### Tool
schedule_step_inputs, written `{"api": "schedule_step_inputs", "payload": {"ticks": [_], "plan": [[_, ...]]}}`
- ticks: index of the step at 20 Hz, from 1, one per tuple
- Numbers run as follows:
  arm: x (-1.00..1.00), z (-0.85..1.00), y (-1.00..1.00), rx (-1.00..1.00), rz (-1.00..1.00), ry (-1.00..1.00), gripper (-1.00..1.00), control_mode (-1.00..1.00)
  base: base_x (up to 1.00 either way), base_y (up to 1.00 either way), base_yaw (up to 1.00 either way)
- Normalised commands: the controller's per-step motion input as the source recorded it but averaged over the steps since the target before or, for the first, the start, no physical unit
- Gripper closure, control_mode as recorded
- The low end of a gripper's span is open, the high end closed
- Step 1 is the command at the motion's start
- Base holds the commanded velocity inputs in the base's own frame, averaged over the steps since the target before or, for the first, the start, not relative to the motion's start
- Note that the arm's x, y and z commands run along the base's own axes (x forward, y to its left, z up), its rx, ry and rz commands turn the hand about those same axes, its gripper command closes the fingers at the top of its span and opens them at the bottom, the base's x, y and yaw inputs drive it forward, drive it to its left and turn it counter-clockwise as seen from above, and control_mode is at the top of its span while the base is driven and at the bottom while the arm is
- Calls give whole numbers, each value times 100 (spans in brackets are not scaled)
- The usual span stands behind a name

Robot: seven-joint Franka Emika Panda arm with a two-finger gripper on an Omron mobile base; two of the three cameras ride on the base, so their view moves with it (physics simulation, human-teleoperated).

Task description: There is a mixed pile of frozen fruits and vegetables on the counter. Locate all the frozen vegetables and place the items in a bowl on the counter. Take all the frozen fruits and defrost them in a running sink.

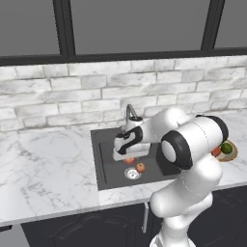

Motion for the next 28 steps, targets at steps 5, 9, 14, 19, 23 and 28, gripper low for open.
{"api": "schedule_step_inputs", "payload": {"ticks": [5, 9, 14, 19, 23, 28], "plan": [[29, -23, -2, 0, 0, -7, 100, -100, 0, 0, 0], [37, -26, -1, -3, 0, -5, 100, -100, 0, 0, 0], [41, -22, 0, -9, -3, -1, 100, -100, 0, 0, 0], [38, -25, 7, -8, -5, -3, 100, -100, 0, 0, 0], [31, -35, 4, -1, -4, -3, 100, -100, 0, 0, 0], [19, -43, 0, 0, -4, -1, 100, -100, 0, 0, 0]]}}
